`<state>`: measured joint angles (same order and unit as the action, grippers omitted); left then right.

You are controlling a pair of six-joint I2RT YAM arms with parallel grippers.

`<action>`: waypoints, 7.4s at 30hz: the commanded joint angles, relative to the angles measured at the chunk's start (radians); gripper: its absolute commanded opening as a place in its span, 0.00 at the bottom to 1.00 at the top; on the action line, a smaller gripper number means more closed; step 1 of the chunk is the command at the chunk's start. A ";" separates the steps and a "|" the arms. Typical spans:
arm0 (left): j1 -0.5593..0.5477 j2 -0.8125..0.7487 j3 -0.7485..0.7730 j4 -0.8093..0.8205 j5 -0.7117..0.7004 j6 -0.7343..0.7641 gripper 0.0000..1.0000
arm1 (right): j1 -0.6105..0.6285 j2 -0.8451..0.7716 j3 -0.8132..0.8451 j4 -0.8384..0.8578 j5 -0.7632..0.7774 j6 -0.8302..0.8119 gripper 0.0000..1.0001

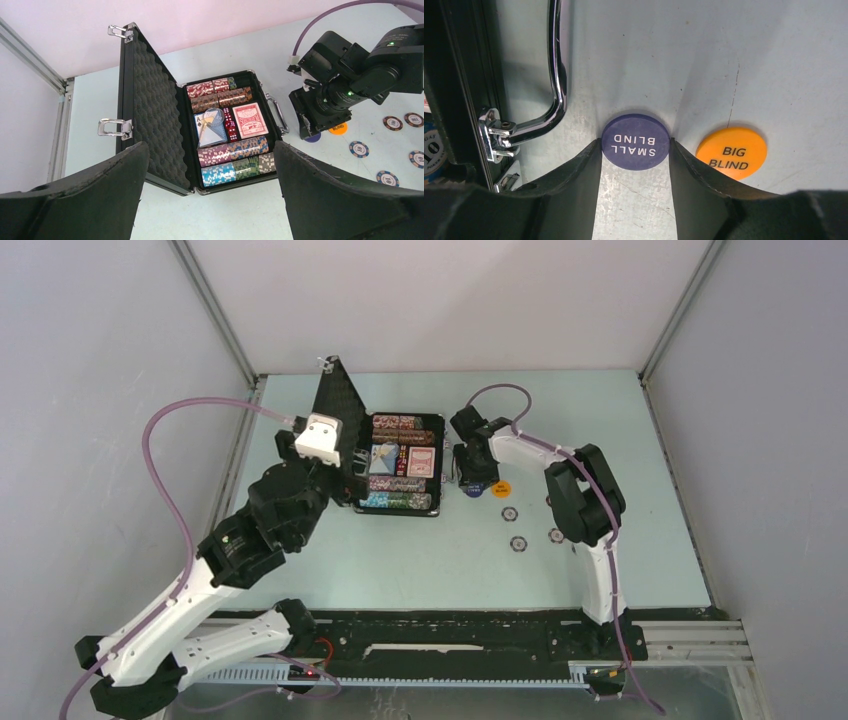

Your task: Pack up texas hold em set

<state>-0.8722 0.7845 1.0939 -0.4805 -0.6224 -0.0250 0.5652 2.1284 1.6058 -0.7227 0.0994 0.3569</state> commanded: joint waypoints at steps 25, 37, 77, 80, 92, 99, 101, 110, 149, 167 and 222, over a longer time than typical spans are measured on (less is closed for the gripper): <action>0.013 -0.020 -0.031 0.046 -0.007 0.008 1.00 | 0.086 0.017 0.294 -0.010 0.010 -0.024 0.59; 0.015 -0.014 -0.037 0.053 0.003 0.005 1.00 | 0.124 0.178 0.516 -0.010 0.025 -0.026 0.60; 0.024 -0.011 -0.044 0.058 0.046 -0.007 1.00 | 0.156 0.270 0.559 -0.053 0.150 -0.029 0.66; 0.023 -0.014 -0.043 0.057 0.046 -0.008 1.00 | 0.157 0.270 0.558 -0.024 0.168 -0.031 0.62; 0.024 -0.015 -0.042 0.058 0.055 -0.010 1.00 | 0.141 0.331 0.585 0.048 0.171 -0.048 0.55; 0.024 -0.007 -0.042 0.057 0.060 -0.011 1.00 | 0.137 0.347 0.591 0.077 0.167 -0.057 0.58; 0.023 -0.006 -0.043 0.057 0.059 -0.012 1.00 | 0.137 0.355 0.605 0.073 0.168 -0.060 0.63; 0.024 0.010 -0.044 0.055 0.055 -0.006 1.00 | 0.157 0.300 0.633 -0.001 0.199 -0.063 0.79; 0.020 0.195 0.006 -0.024 0.003 0.021 1.00 | -0.100 -0.215 -0.240 0.137 0.059 0.003 0.88; 0.021 0.088 -0.064 0.025 0.017 0.023 1.00 | -0.111 -0.104 -0.147 0.056 0.061 0.020 0.76; 0.020 0.099 -0.069 0.020 0.051 0.022 1.00 | 0.016 -0.225 -0.144 0.194 0.067 -0.045 0.56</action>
<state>-0.8543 0.8967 1.0435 -0.4873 -0.5877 -0.0170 0.5461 1.9785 1.4258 -0.5884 0.1379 0.3500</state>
